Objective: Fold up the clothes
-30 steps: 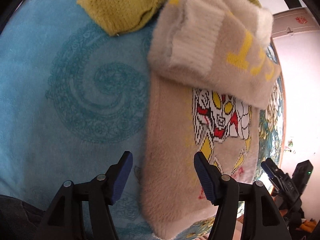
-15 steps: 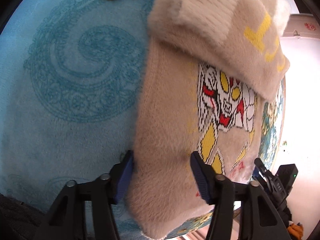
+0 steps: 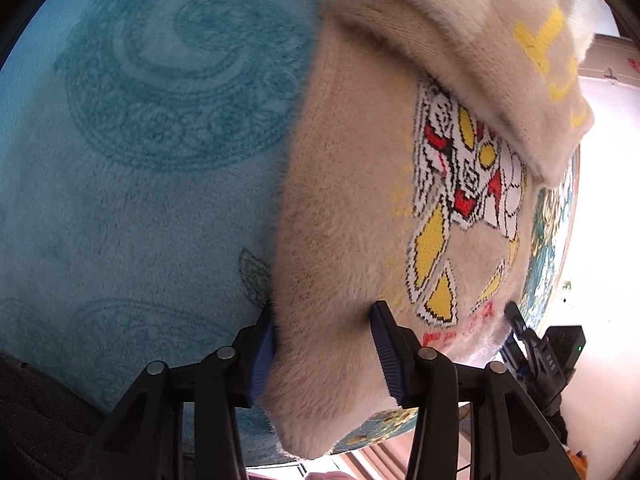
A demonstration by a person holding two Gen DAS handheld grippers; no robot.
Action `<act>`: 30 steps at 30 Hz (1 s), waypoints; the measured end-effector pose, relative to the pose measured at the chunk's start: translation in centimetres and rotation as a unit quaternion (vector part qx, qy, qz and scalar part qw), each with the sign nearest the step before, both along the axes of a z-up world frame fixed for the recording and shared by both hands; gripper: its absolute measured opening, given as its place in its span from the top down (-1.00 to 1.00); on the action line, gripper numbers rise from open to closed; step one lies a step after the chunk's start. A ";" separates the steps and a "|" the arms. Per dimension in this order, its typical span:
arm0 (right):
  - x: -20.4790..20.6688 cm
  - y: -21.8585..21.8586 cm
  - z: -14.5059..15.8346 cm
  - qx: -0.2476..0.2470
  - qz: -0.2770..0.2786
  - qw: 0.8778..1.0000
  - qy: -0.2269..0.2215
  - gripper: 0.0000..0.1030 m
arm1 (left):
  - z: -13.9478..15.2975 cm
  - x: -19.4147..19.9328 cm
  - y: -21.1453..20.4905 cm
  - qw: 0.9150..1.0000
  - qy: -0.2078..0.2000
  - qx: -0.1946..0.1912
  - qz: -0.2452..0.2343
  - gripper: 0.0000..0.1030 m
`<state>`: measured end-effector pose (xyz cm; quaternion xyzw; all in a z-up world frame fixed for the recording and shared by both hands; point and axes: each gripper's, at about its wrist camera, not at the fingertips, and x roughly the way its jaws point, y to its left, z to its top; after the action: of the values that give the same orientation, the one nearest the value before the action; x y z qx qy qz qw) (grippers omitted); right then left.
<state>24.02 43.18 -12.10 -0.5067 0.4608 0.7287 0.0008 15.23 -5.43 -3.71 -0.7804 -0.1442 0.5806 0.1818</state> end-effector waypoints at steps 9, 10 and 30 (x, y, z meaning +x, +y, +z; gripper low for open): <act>0.5 -0.5 1.4 -0.010 0.030 0.999 -0.011 0.79 | 2.5 1.4 -0.5 0.999 0.032 0.013 -0.004 0.65; 0.4 -0.4 1.8 -0.015 0.031 0.999 -0.008 0.79 | 3.3 1.6 -0.6 0.999 0.040 0.021 -0.006 0.66; 5.5 -1.9 14.8 -0.039 0.099 0.991 0.076 0.81 | 11.3 -0.5 -6.6 0.986 0.048 0.153 -0.040 0.67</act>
<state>29.51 41.32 2.66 -0.4925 0.4349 0.7431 -0.1264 14.73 -12.04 7.60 -0.7201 -0.1913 0.5807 0.3283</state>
